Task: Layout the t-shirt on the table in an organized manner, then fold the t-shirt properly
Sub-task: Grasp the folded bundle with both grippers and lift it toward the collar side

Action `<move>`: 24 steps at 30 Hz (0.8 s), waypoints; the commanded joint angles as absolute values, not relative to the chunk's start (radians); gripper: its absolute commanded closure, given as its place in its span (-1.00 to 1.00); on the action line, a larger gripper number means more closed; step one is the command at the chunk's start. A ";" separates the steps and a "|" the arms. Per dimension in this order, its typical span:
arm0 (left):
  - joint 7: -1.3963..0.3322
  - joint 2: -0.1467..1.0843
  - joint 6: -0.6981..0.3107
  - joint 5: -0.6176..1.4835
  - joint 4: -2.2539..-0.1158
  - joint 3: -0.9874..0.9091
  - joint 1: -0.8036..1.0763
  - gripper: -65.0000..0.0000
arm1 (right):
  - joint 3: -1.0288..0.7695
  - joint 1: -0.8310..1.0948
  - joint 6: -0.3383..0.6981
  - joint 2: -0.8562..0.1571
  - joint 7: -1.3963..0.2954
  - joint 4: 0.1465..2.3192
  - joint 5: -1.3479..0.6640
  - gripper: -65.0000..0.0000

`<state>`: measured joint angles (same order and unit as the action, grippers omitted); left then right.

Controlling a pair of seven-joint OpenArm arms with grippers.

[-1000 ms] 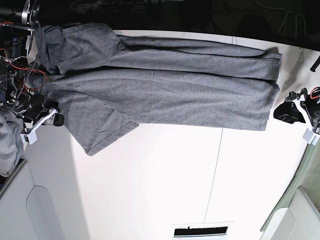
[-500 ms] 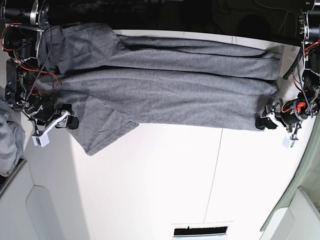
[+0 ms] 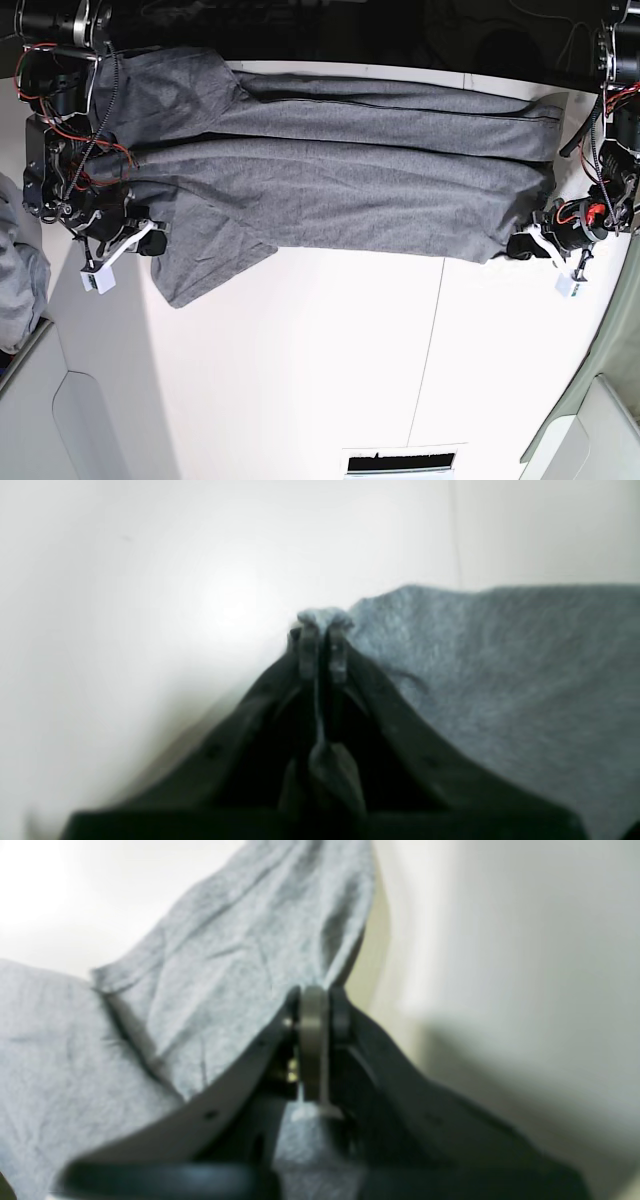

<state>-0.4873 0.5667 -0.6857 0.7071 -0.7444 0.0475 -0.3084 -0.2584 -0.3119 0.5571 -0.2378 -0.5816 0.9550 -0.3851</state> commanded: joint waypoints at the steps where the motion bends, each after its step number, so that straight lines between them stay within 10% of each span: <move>1: -0.487 0.609 -0.698 0.746 -0.767 0.041 -0.331 1.00 | -0.260 -0.336 0.565 -0.249 -0.587 1.002 -0.419 1.00; 24: -0.985 0.901 -0.698 1.299 -1.101 0.041 -0.111 1.00 | -0.289 0.263 0.565 -0.332 -0.835 1.864 -0.683 1.00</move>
